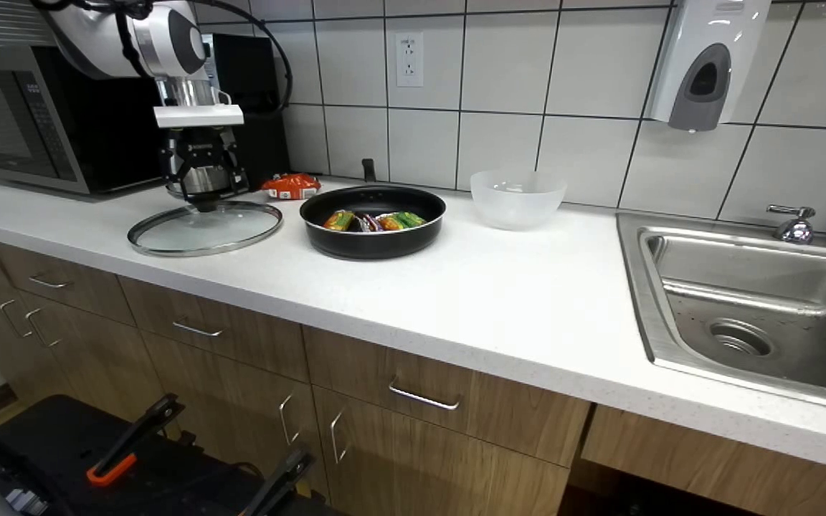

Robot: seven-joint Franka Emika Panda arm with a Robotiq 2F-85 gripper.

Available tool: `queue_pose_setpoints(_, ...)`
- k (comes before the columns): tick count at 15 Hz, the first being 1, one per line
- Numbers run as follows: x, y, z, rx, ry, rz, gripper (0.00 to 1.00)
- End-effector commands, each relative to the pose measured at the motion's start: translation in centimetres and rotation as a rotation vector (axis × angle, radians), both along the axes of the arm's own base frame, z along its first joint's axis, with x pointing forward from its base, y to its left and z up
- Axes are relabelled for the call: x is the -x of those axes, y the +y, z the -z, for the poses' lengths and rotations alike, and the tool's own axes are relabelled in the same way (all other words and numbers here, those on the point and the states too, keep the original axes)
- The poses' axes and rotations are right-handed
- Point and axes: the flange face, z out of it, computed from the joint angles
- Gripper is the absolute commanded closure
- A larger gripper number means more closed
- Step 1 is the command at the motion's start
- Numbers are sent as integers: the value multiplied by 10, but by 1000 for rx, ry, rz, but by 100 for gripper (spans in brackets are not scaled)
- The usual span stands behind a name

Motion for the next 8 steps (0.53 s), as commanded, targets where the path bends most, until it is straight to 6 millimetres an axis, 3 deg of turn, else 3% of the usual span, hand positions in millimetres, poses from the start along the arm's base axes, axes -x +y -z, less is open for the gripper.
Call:
queue_pose_setpoints(1,17,-1,-7,6,-25,33,0)
queue_pose_setpoints(8,39,0,-11,12,-36,74,0)
